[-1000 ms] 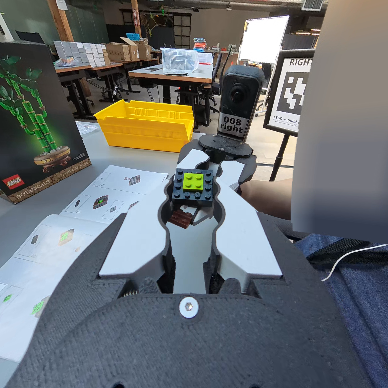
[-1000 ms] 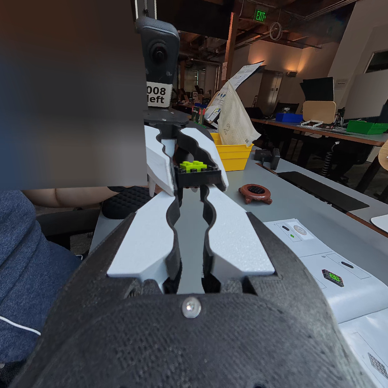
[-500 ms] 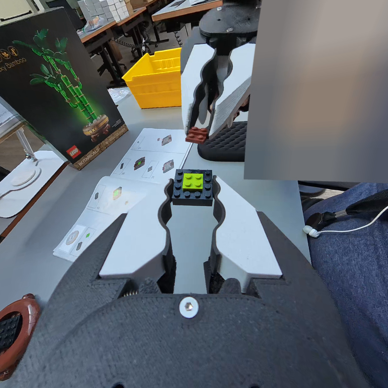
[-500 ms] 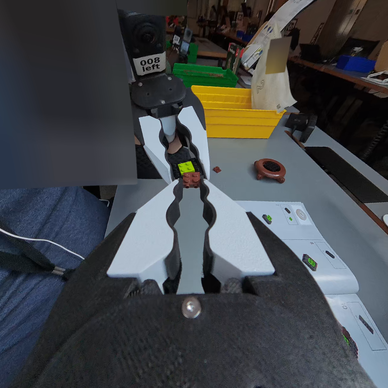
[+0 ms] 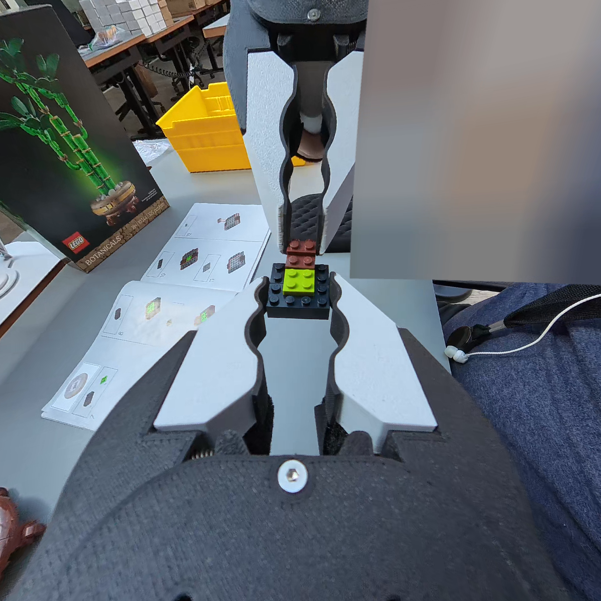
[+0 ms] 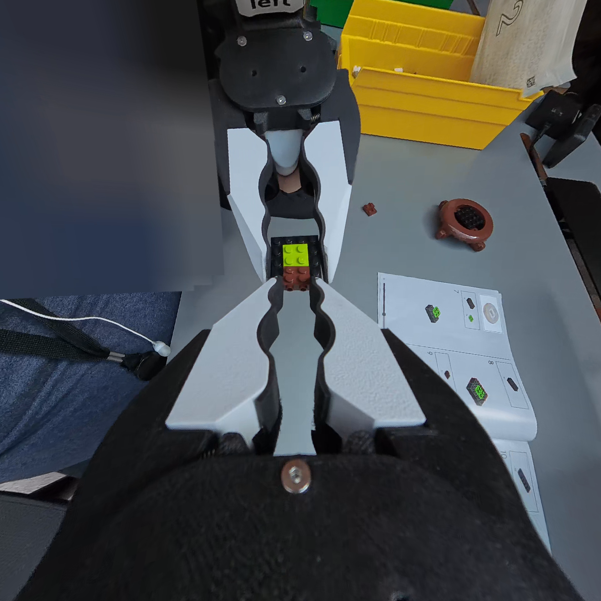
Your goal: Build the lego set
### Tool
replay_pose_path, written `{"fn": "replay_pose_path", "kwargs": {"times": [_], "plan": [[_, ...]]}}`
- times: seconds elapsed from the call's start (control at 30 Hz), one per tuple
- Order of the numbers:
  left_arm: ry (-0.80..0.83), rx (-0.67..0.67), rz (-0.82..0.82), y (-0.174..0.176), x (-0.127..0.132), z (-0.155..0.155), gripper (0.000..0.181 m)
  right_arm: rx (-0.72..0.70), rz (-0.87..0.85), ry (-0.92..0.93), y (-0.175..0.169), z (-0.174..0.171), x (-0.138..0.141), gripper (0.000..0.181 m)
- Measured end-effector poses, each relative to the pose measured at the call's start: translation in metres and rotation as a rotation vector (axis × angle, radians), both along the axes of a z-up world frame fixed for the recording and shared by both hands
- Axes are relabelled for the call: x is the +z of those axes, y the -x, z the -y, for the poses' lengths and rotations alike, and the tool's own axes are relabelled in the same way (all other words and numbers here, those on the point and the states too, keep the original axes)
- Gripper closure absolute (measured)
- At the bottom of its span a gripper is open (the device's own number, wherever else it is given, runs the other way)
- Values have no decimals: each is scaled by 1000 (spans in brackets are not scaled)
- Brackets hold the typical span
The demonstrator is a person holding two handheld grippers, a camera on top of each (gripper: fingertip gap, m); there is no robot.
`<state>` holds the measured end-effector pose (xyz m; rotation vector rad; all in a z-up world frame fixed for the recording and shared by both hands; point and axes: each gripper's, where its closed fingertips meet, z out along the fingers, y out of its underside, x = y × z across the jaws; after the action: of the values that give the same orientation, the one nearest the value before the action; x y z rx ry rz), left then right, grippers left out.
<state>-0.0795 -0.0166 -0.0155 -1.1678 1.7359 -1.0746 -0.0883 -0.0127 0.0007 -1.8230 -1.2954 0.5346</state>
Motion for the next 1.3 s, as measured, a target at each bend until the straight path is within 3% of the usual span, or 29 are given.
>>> {"fn": "replay_pose_path", "kwargs": {"times": [0.17,0.47,0.97,1.3], "plan": [[27,-32,33,1,4,6,147,0,13,57,0,3,1,166],[261,-79,189,5,26,11,147,-7,-158,95,5,6,19,166],[346,-85,233,9,33,10,147,-36,-91,193,8,7,18,166],[415,-98,359,14,51,10,148,-41,-20,218,13,7,34,166]]}}
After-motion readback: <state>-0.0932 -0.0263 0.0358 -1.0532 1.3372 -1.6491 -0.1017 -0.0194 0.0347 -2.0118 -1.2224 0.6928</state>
